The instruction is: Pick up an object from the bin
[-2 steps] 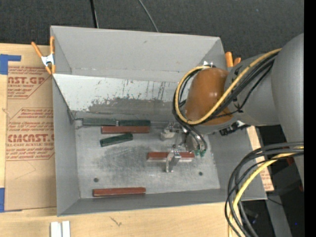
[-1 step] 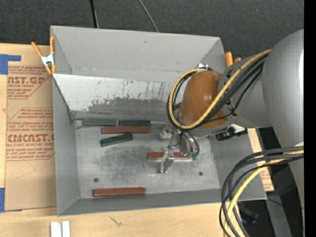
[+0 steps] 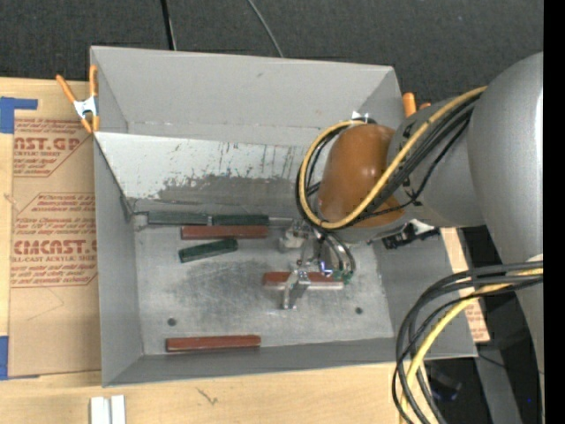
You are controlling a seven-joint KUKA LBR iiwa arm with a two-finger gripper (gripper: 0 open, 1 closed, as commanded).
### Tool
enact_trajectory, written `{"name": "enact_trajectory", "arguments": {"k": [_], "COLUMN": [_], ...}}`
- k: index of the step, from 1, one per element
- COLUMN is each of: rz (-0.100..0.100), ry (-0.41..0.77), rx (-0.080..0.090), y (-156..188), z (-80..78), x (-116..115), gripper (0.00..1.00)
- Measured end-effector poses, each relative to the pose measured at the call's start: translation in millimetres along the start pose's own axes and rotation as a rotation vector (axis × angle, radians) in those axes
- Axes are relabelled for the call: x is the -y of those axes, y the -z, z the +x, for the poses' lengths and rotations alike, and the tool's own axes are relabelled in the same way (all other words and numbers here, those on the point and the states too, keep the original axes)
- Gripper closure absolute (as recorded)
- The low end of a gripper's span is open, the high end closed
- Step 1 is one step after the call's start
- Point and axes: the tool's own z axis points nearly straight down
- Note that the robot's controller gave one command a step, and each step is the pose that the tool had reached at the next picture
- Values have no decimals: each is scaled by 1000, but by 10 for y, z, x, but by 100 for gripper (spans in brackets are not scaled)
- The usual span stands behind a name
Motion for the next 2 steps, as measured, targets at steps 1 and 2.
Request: {"name": "enact_trajectory", "arguments": {"k": [1,2], "rz": [1,2], "ry": [-3,-8], "rx": [-2,-1], "y": [31,33], "z": [-22,-19], "x": [103,98], "gripper": [100,100]}}
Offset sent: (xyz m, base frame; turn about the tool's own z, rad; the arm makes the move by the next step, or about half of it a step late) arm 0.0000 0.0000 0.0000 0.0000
